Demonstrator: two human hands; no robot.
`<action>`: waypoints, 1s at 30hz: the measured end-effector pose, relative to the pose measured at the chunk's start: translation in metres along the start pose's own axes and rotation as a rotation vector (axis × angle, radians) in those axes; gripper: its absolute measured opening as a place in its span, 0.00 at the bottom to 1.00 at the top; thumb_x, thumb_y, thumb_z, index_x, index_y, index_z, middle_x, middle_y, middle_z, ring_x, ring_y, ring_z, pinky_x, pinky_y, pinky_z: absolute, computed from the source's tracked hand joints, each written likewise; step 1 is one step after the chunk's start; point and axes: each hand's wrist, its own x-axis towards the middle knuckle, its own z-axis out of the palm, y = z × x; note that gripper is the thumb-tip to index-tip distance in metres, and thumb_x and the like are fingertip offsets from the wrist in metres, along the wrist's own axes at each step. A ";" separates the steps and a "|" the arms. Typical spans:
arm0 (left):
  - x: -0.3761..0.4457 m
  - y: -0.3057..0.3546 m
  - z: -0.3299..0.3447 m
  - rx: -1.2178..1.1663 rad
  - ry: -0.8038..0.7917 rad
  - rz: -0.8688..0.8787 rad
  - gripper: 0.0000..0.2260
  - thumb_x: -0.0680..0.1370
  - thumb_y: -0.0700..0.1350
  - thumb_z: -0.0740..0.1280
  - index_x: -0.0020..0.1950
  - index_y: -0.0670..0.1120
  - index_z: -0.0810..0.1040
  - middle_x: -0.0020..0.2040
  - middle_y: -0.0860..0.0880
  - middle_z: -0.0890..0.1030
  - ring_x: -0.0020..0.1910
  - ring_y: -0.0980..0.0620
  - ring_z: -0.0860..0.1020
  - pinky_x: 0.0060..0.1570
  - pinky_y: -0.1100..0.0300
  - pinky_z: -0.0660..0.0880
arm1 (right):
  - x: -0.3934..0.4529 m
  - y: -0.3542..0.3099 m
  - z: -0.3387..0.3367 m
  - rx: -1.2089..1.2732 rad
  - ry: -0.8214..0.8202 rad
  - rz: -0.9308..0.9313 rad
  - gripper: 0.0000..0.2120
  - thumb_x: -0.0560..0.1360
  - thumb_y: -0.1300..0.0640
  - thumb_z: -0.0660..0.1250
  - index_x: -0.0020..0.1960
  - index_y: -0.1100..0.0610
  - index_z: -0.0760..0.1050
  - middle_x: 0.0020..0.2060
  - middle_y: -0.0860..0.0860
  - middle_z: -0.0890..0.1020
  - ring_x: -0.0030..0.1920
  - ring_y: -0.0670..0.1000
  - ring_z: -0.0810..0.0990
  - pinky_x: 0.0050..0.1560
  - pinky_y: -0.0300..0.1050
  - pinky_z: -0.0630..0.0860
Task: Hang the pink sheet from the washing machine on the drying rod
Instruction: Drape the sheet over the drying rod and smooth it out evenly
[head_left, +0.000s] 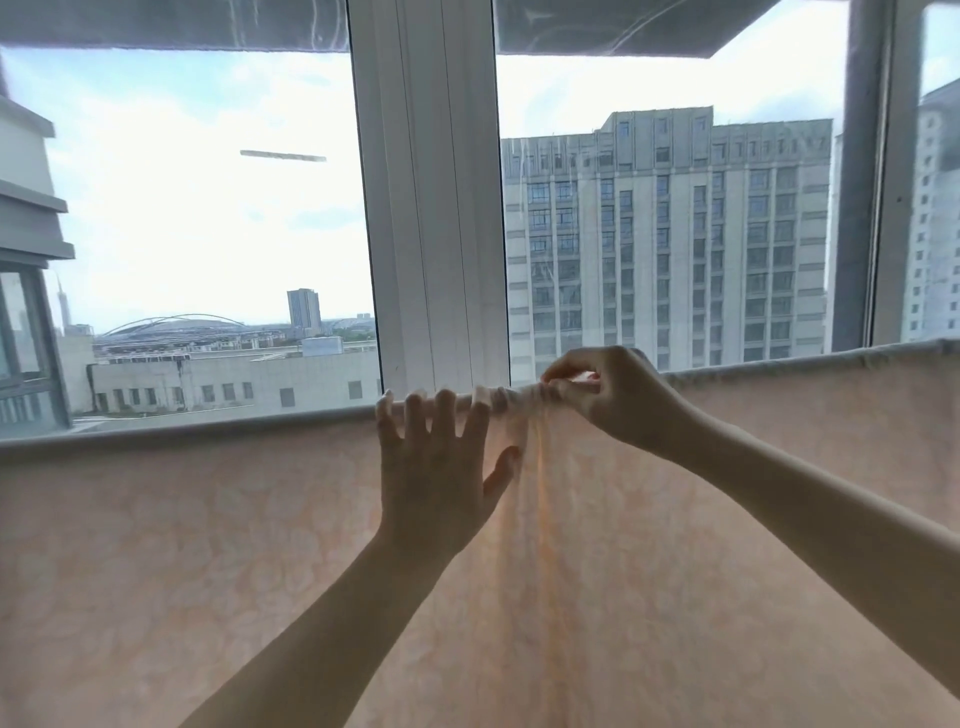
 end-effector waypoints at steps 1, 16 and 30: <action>0.000 0.000 0.000 0.007 -0.006 -0.001 0.26 0.76 0.63 0.59 0.65 0.46 0.72 0.57 0.41 0.75 0.58 0.38 0.73 0.65 0.36 0.64 | 0.000 0.002 -0.002 0.000 -0.011 0.002 0.07 0.75 0.60 0.69 0.53 0.57 0.82 0.45 0.45 0.83 0.45 0.38 0.80 0.48 0.25 0.73; -0.002 -0.010 -0.001 0.024 -0.062 -0.019 0.27 0.78 0.64 0.56 0.68 0.47 0.71 0.61 0.39 0.75 0.61 0.37 0.73 0.68 0.35 0.59 | 0.004 0.044 -0.027 -0.193 0.245 0.284 0.04 0.78 0.61 0.65 0.52 0.60 0.77 0.44 0.53 0.82 0.43 0.49 0.77 0.44 0.38 0.69; 0.001 -0.005 -0.005 0.069 -0.091 -0.033 0.28 0.77 0.63 0.55 0.68 0.45 0.71 0.59 0.39 0.74 0.60 0.36 0.73 0.67 0.35 0.61 | -0.010 0.032 -0.023 -0.149 0.018 -0.084 0.06 0.75 0.61 0.69 0.51 0.60 0.81 0.44 0.51 0.85 0.41 0.44 0.82 0.46 0.28 0.75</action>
